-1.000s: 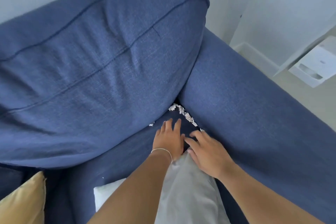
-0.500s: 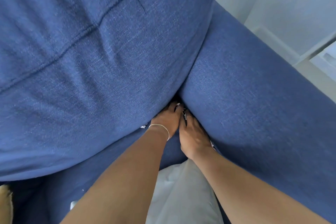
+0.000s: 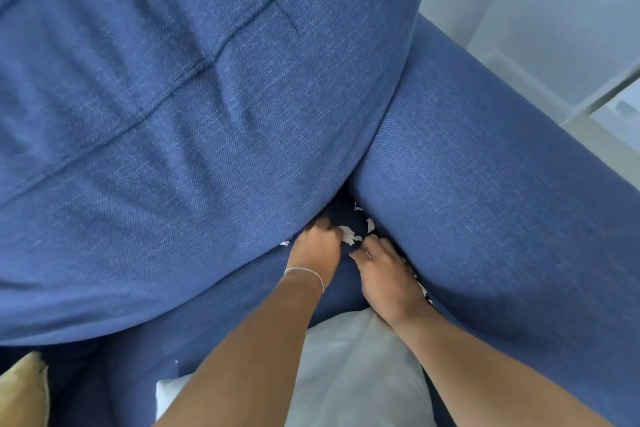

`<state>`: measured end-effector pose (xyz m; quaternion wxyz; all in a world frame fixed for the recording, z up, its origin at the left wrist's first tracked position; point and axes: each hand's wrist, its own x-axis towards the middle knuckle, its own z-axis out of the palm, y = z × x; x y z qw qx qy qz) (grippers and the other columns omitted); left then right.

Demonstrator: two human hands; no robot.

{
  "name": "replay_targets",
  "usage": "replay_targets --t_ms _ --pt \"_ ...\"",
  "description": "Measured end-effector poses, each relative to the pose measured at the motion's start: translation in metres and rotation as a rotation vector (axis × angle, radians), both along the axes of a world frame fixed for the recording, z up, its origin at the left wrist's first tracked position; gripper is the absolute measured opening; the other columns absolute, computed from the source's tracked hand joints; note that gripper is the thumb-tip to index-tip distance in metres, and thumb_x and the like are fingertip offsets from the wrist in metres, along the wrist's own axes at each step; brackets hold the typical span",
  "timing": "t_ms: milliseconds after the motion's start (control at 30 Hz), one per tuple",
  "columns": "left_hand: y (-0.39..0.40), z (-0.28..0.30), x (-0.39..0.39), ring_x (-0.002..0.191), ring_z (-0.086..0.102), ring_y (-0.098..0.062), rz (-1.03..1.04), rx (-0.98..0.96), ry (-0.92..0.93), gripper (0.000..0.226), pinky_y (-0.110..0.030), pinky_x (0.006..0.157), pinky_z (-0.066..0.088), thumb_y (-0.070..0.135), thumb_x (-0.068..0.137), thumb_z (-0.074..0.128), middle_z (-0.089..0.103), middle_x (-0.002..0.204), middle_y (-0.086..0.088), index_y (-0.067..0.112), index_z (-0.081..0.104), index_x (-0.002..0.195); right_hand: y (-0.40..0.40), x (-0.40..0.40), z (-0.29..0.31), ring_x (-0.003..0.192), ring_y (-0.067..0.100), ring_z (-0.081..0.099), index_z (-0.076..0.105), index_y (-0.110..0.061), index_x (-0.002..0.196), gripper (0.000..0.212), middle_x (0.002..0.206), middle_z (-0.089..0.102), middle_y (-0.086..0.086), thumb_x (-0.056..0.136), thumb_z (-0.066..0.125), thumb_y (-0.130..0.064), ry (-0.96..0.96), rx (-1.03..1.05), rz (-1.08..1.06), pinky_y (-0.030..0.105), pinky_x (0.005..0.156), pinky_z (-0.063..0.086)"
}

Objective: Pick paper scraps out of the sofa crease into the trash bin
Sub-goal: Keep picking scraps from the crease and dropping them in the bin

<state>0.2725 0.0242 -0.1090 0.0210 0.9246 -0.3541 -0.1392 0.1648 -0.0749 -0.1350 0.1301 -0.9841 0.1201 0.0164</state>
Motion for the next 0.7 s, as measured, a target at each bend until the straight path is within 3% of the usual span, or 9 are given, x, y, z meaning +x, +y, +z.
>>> replay_targets --t_ms 167,400,533,700 --pt "0.031 -0.011 -0.023 0.046 0.057 -0.033 0.128 -0.163 0.078 0.013 -0.029 0.042 0.042 -0.003 0.062 0.078 0.061 0.067 -0.012 0.008 0.07 0.063 0.003 -0.014 0.01 0.086 0.025 0.06 0.074 -0.014 0.097 0.032 0.093 0.063 0.002 0.071 0.067 0.004 -0.088 0.145 -0.005 0.034 0.075 0.057" --pt "0.046 0.022 -0.044 0.046 0.052 -0.028 0.136 -0.274 0.082 0.014 -0.028 0.043 0.04 -0.001 0.071 0.071 0.057 0.07 -0.008 0.012 0.07 0.067 -0.002 -0.037 0.061 0.083 0.023 0.058 0.073 -0.012 0.105 0.037 0.091 0.06 0.0 0.075 0.063 0.007 -0.151 0.253 -0.041 0.036 0.071 0.057" --pt "0.041 0.058 -0.056 0.048 0.054 -0.027 0.082 -0.359 0.048 0.013 -0.027 0.046 0.041 0.0 0.072 0.071 0.059 0.074 -0.006 0.012 0.075 0.075 -0.011 -0.064 0.101 0.085 0.021 0.06 0.073 -0.012 0.105 0.034 0.091 0.06 0.0 0.075 0.069 0.004 -0.203 0.205 -0.025 0.034 0.072 0.058" --pt "0.001 0.125 -0.07 0.056 0.056 -0.03 0.013 -0.36 0.007 0.013 -0.032 0.053 0.046 -0.002 0.076 0.067 0.059 0.075 -0.011 0.009 0.075 0.078 -0.03 -0.103 0.166 0.074 0.025 0.061 0.073 -0.018 0.095 0.033 0.086 0.063 0.0 0.068 0.075 0.001 -0.282 0.089 -0.086 0.039 0.062 0.053"
